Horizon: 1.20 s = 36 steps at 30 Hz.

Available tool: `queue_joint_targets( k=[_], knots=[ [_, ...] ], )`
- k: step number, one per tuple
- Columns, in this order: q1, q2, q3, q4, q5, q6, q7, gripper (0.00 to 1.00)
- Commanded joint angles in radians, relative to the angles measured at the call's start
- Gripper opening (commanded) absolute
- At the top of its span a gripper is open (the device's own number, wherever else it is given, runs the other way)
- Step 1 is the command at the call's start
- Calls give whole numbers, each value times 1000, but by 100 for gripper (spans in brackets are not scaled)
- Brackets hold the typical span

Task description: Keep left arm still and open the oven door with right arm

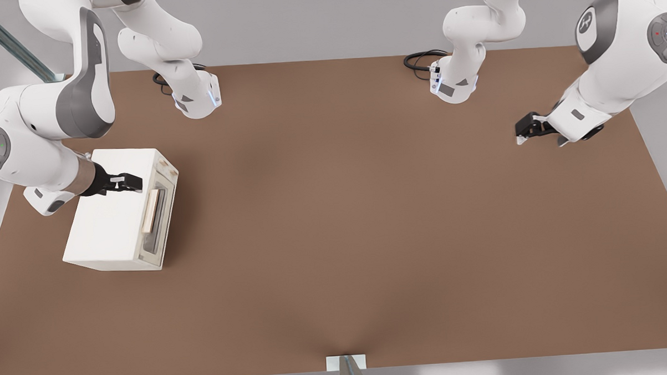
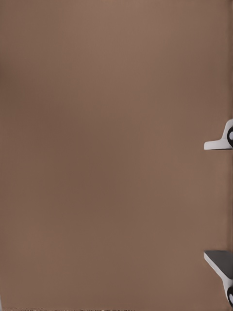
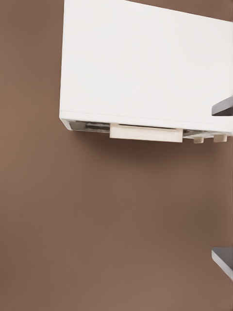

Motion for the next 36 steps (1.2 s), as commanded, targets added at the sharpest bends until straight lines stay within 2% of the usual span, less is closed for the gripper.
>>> queue_joint_targets(
  k=[1, 3, 5, 6, 7, 9, 12, 16, 23, 31, 36],
  knots=[
    [-3, -1, 0, -1, 1, -1, 5, 100],
    [11, 16, 1, 13, -38, -8, -2, 100],
    [161, 88, 9, 22, -237, -27, 5, 100],
    [181, 154, 11, 19, -240, -31, -2, 22],
    [191, 186, 9, 22, -248, -28, 1, 21],
    [232, 217, 9, 18, -363, 1, 2, 21],
    [270, 237, 11, -71, -634, 2, 4, 21],
    [267, 251, 9, -134, -737, 21, 58, 21],
    [266, 315, 9, -145, -763, 62, 255, 21],
    [269, 238, 11, -292, -756, 81, 257, 21],
    [278, 234, 11, -318, -756, 99, 257, 21]
  ],
)
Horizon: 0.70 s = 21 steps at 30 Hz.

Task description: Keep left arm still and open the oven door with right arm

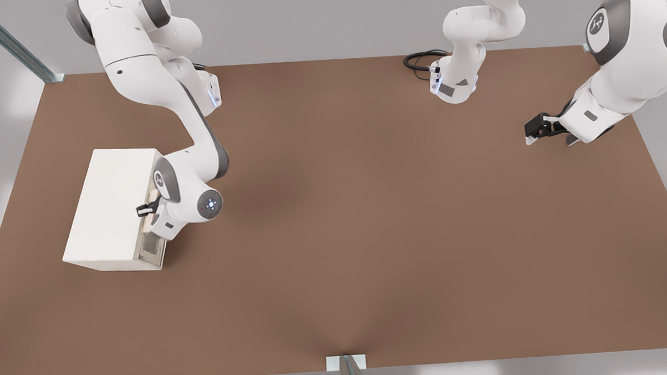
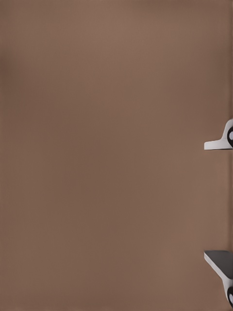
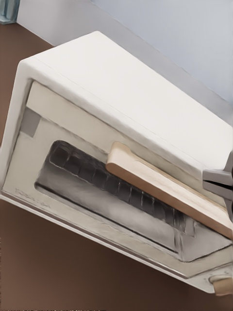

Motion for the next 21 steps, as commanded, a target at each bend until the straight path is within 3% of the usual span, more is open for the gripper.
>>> queue_joint_targets(
  k=[1, 21],
  knots=[
    [2, -1, 1, -5, -1, 17, 90, 21],
    [-5, -11, 0, -59, 9, 61, 90, 21]
  ],
)
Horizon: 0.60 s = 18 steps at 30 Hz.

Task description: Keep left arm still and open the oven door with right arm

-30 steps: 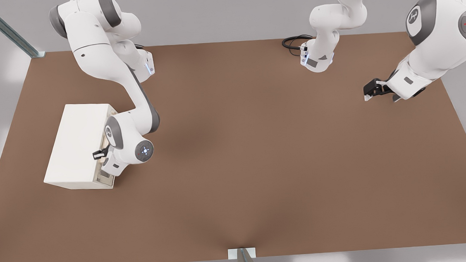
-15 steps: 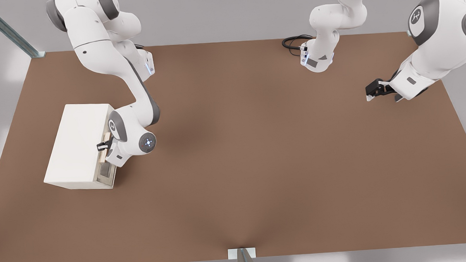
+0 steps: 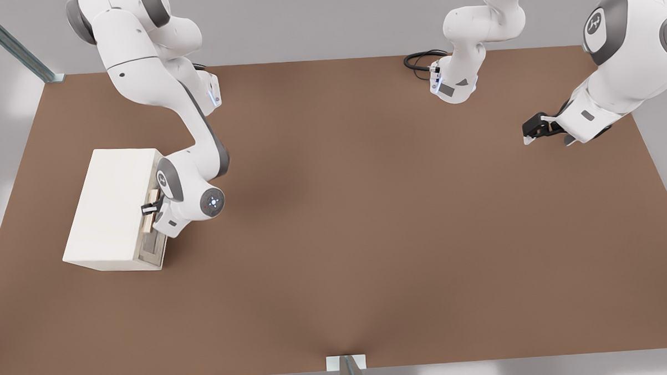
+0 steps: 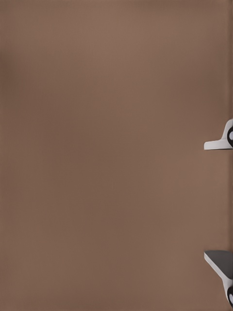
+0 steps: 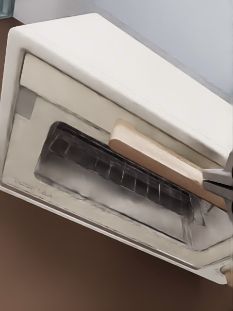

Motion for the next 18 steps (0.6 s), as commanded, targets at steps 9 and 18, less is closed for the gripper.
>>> queue_joint_targets(
  k=[9, 18],
  knots=[
    [-8, -44, -3, -63, -1, 36, 28, 21],
    [-7, -41, -1, -61, 1, 45, 31, 21]
  ],
)
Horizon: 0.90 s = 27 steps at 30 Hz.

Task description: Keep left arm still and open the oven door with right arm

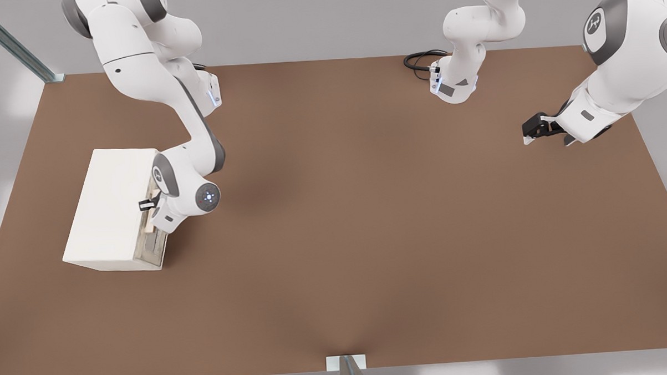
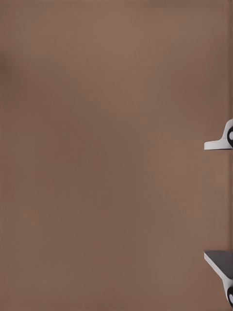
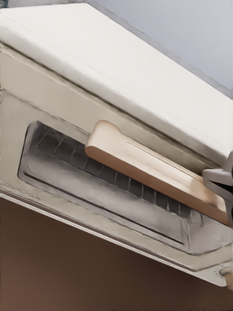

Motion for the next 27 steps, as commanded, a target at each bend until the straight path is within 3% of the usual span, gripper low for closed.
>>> queue_joint_targets(
  k=[1, 6, 8, 10, 12, 14, 18, 27],
  knots=[
    [15, -1, 2, 3, 3, 4, 16, 21],
    [91, 57, 0, 143, 154, -19, -4, 21],
    [26, 131, -6, 373, 341, -157, -124, 21],
    [-147, 156, -7, 508, 568, -196, -312, 21],
    [-278, 145, -9, 566, 683, -199, -457, 100],
    [-291, 93, -56, 681, 668, -331, -495, 100],
    [-337, -98, -87, 574, 734, -351, -527, 100],
    [-302, -104, -78, 477, 724, -190, -509, 100]
  ],
)
